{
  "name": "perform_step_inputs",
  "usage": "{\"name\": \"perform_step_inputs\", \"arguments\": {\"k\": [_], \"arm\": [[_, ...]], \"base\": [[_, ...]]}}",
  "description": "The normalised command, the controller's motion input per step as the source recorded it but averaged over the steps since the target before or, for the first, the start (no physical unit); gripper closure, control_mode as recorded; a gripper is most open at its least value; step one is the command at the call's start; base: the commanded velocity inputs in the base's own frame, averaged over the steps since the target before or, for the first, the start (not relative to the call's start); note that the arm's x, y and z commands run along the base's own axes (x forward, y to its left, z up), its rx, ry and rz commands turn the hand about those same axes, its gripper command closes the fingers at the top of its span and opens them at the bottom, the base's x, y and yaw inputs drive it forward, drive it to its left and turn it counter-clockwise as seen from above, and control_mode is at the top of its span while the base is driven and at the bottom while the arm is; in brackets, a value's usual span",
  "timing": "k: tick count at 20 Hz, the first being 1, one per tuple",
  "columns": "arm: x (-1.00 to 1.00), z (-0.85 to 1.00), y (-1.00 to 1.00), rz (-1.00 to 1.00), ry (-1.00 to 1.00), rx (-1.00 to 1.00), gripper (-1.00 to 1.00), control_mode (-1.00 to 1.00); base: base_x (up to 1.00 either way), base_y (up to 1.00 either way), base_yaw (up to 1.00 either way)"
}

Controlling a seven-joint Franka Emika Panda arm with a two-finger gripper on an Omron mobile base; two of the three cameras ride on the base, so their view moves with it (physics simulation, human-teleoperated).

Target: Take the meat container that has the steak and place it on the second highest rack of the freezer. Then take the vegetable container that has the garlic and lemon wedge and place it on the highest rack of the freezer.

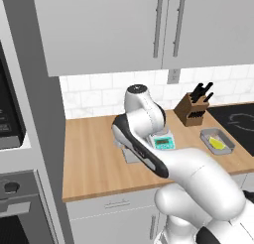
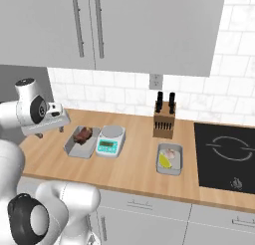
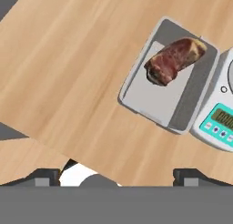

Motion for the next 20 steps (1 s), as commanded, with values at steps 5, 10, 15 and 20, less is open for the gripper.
{"name": "perform_step_inputs", "arguments": {"k": [5,10,15,20], "arm": [[0.06,-0.63,0.12,0.08,0.13,-0.08,-1.0,-1.0],[0.36,-0.59,0.01,0.05,0.11,-0.06,-1.0,-1.0],[0.48,-0.53,0.0,0.0,0.25,-0.02,-1.0,-1.0],[0.38,-0.39,0.0,0.0,0.02,0.0,-1.0,-1.0]], "base": [[0.0,0.0,0.0],[0.0,0.0,0.0],[0.0,0.0,0.0],[0.0,0.0,0.0]]}}
